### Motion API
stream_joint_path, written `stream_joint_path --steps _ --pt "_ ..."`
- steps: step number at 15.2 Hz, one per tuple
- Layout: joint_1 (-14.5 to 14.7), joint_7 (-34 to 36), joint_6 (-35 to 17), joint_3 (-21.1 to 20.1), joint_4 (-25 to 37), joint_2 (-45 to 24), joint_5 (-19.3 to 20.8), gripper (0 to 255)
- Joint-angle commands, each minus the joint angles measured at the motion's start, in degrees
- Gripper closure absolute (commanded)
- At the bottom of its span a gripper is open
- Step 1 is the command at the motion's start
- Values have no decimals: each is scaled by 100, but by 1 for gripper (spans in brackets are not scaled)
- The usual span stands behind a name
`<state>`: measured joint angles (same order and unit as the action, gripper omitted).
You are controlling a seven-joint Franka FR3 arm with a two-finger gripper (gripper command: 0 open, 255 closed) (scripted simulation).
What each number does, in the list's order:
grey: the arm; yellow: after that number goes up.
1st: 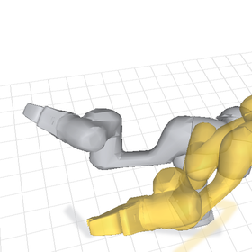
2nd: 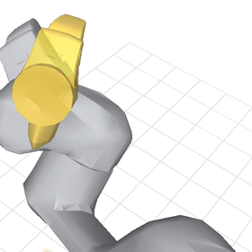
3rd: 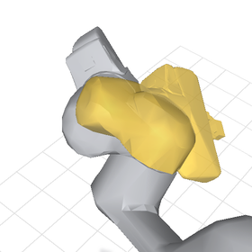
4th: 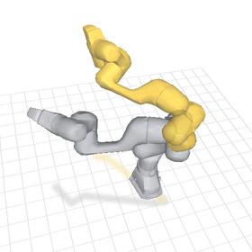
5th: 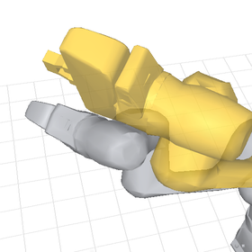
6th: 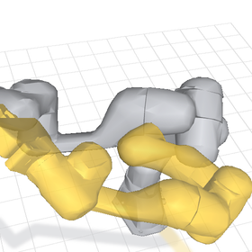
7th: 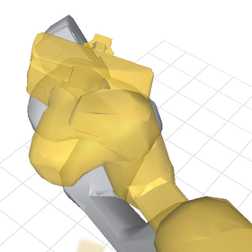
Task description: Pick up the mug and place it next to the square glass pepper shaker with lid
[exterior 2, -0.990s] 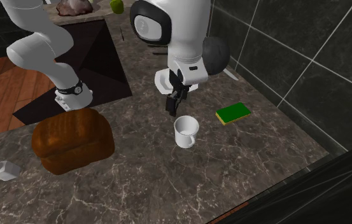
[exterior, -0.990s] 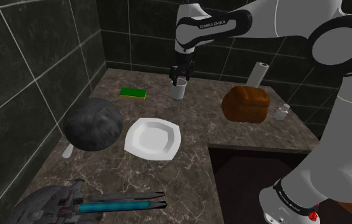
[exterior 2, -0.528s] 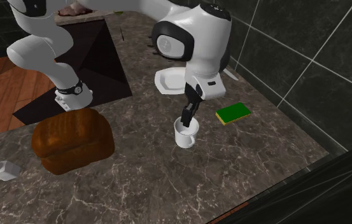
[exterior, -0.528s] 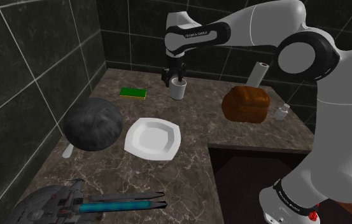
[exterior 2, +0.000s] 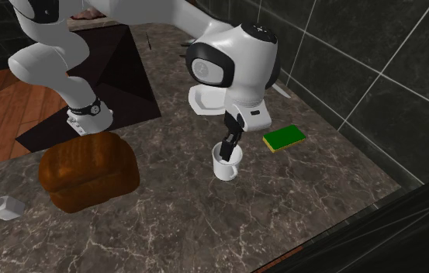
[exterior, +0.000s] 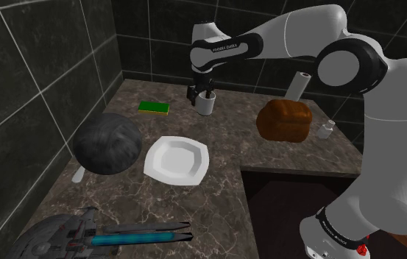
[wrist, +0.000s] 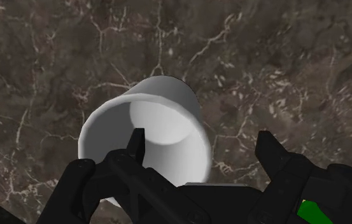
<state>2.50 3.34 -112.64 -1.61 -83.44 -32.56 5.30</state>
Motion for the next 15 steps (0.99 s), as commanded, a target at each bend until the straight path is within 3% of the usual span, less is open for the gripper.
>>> stream_joint_path --steps 1,4,5,15 --pt "0 0 -5 0 -3 -1 0 0" --pt "0 0 -5 0 -3 -1 0 0" --pt "0 0 -5 0 -3 -1 0 255" --pt "0 -4 57 -1 33 26 -2 255"
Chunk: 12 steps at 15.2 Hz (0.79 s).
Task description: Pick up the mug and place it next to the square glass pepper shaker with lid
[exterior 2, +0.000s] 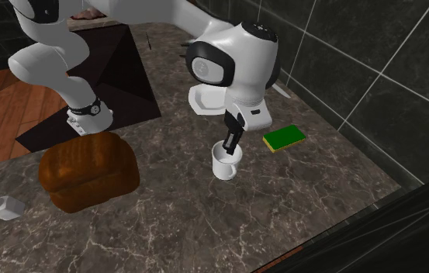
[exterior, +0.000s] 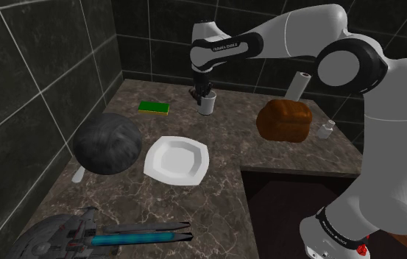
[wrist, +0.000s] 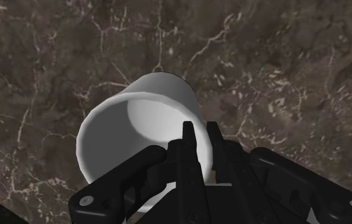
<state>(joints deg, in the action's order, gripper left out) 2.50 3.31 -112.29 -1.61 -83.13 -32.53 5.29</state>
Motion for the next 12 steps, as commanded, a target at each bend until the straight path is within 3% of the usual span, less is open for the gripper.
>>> stream_joint_path --steps 1,12 --pt "0 -6 86 -2 40 48 -3 255" --pt "6 -61 823 -9 581 245 -27 255"
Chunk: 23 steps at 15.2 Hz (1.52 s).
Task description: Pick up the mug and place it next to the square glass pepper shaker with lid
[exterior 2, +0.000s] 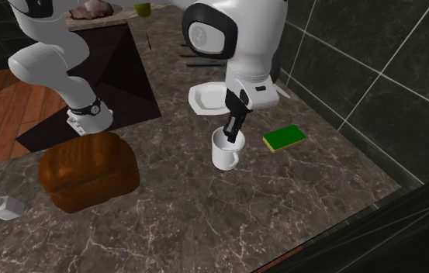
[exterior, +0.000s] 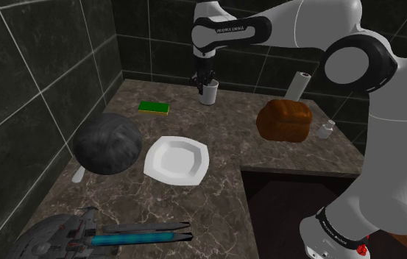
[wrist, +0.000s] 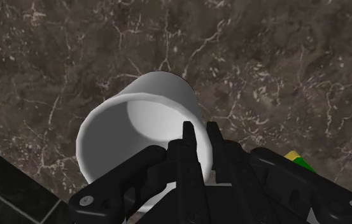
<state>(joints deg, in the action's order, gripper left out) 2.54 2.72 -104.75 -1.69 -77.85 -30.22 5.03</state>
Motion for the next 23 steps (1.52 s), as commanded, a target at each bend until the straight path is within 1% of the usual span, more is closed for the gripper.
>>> stream_joint_path --steps 1,11,20,23 --pt "4 -7 139 -2 114 24 -3 255" --pt "17 -59 897 -3 857 42 -14 255" --pt "37 -110 1669 0 1789 -117 -15 255" --pt "-203 -368 1280 62 779 524 -42 255"
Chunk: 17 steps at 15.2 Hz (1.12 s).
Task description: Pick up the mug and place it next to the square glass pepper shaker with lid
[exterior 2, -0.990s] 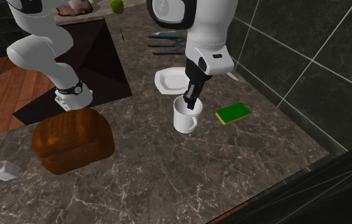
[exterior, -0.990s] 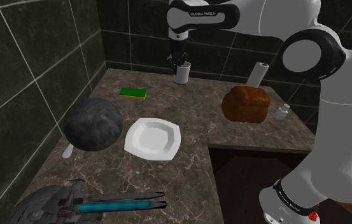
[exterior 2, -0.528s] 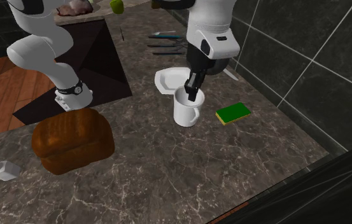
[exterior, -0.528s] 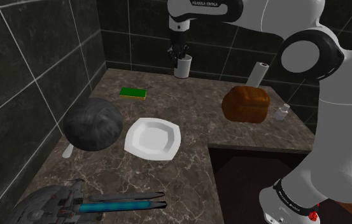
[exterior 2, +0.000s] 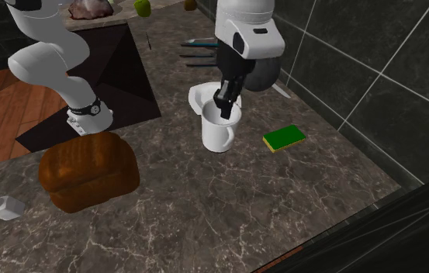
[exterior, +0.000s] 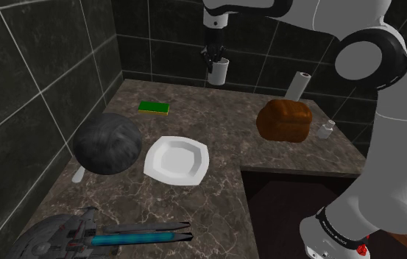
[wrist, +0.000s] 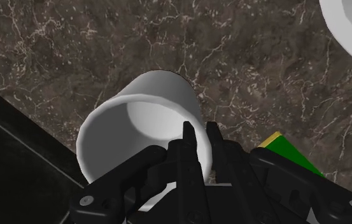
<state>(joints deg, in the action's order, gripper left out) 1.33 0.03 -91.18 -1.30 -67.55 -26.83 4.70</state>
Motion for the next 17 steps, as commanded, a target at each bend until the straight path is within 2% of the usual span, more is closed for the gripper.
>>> stream_joint_path --steps 1,8,17 --pt "-158 -191 -179 50 -527 367 -17 255" --pt "-661 -899 -693 298 -1981 1362 -48 255" --pt "-1267 -1927 -1065 747 -3078 2171 -22 255"
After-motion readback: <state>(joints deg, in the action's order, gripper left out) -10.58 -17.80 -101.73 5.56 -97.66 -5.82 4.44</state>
